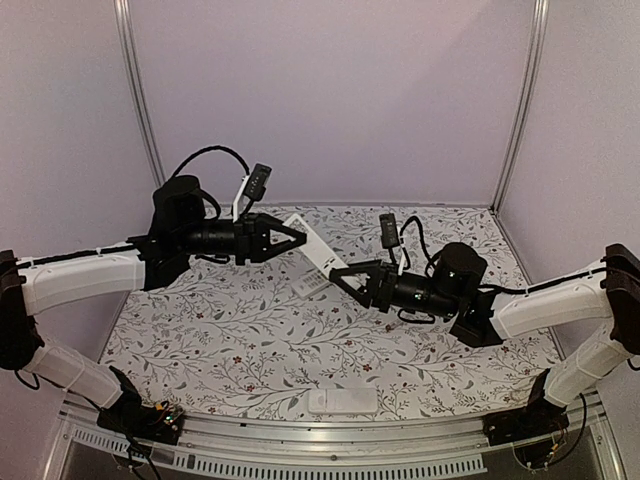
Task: Unload the batteries from the remote control
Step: Remove the battery cover from the remote control.
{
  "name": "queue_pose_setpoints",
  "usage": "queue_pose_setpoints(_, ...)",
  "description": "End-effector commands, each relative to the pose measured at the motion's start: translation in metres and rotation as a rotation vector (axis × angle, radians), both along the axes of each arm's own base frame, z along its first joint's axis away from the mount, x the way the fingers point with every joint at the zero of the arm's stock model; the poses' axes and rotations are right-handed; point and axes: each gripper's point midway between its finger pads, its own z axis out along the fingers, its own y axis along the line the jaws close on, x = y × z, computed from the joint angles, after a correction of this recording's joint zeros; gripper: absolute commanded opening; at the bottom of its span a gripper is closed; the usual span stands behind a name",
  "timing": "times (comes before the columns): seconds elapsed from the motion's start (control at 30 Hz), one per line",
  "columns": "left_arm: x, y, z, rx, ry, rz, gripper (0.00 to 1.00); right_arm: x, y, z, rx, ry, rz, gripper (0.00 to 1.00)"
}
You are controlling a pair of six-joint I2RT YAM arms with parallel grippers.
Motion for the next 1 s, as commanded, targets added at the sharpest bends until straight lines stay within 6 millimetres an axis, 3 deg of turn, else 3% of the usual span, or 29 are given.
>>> queue_pose_setpoints(0.0,-0.001,-0.001,0.019,-0.026,-0.062,-0.005,0.0,0.006,-0.008,-0.015,-0.039,0.039,-0.047,0.45)
queue_pose_setpoints(0.53,0.005,0.004,0.023,-0.021,-0.088,0.048,0.0,0.004,-0.02,-0.016,-0.035,0.055,-0.079,0.43)
queue_pose_setpoints(0.97,0.012,0.009,0.026,-0.018,-0.098,0.089,0.0,0.003,-0.023,-0.023,-0.046,0.074,-0.082,0.31)
